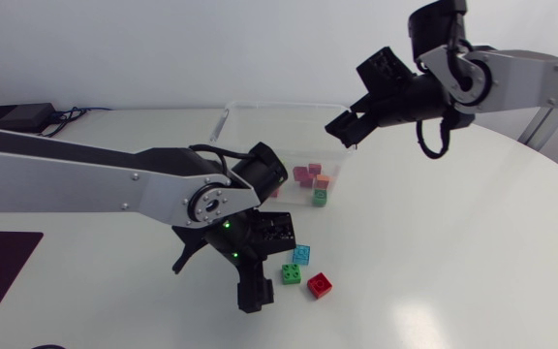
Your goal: Pick up the duplo bricks and place them in the container
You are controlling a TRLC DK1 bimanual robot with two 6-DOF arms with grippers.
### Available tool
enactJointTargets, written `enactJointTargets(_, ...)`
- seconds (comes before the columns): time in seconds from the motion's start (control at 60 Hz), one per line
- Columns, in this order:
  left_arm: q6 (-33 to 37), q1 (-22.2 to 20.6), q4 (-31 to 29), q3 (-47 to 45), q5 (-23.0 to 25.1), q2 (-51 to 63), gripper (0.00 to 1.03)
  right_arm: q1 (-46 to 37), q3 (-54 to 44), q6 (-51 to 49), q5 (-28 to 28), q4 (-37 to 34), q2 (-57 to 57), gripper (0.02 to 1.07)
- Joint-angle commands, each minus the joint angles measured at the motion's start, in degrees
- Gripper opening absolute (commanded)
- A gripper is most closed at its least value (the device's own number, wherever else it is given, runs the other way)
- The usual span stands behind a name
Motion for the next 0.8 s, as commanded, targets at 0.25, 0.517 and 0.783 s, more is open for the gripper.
enactJointTargets(0.25, -5.9, -4.8, -8.2, 12.8, -4.4, 12.5, 0.81, -5.5, -22.2, -2.3, -3.5, 2.2, -15.5, 1.03)
enactJointTargets(0.517, -8.1, -5.5, -9.8, 16.8, -6.8, 16.9, 0.75, -5.8, -34.9, -5.1, -5.1, 1.9, -25.1, 1.02)
enactJointTargets(0.783, -11.2, -6.4, -6.5, 18.4, -7.1, 20.1, 0.46, -4.9, -44.2, -7.2, -6.8, -3.2, -35.2, 1.02)
